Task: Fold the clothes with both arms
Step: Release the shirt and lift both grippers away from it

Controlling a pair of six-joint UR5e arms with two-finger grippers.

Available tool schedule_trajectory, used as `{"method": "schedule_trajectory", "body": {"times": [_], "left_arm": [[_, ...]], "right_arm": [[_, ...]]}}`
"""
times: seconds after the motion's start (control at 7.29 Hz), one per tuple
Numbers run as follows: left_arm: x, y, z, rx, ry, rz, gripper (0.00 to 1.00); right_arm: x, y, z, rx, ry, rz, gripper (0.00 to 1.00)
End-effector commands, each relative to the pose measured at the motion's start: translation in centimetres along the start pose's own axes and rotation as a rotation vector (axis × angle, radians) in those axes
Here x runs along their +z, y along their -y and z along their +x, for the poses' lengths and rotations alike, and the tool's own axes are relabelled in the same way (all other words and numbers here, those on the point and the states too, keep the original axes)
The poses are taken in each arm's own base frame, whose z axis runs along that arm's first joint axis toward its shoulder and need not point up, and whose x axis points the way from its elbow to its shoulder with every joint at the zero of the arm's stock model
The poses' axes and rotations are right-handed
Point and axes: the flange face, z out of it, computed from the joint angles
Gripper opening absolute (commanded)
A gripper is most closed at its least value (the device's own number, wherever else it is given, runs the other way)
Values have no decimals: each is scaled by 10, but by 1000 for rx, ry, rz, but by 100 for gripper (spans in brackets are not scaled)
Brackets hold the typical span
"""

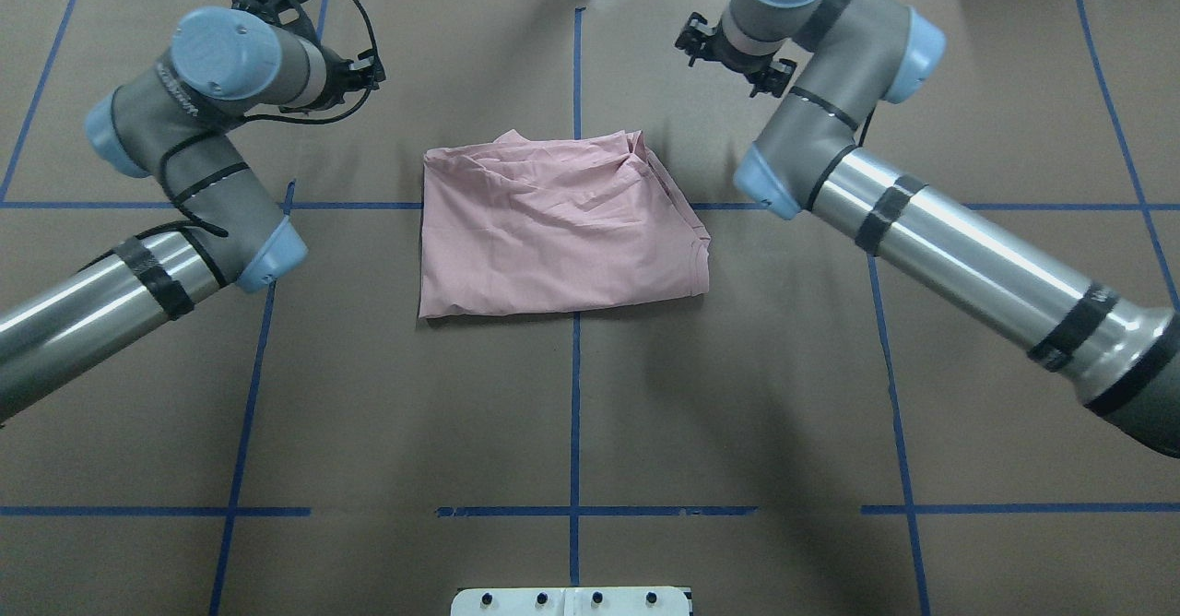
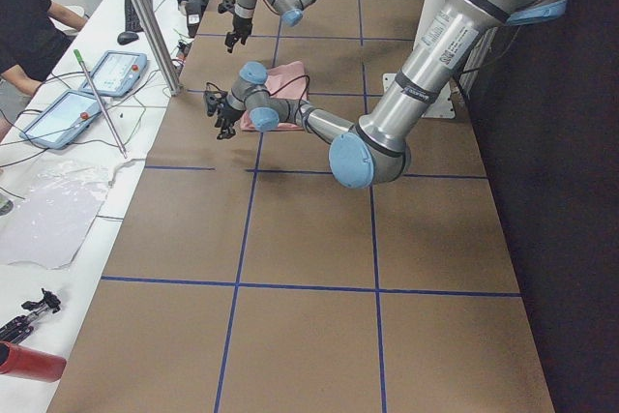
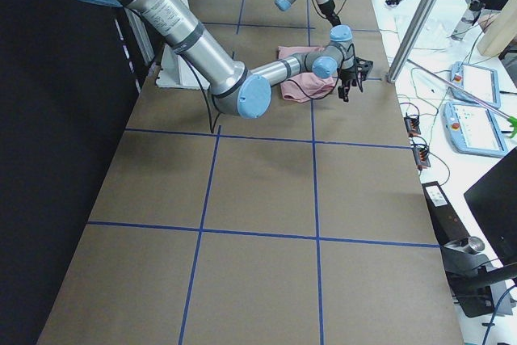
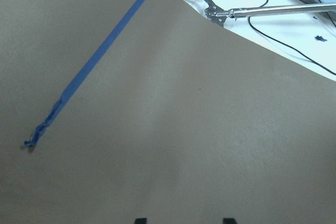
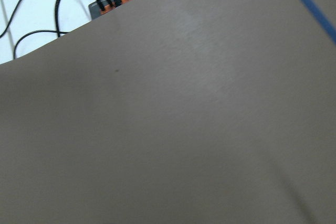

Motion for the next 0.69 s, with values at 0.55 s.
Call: {"method": "schedule_trajectory", "body": {"times": [0.55], "left_arm": [[-147,155,-317,591,-40,-146,68]], "right_arm": [[-121,215,336,-546,-95,-225,100]]}}
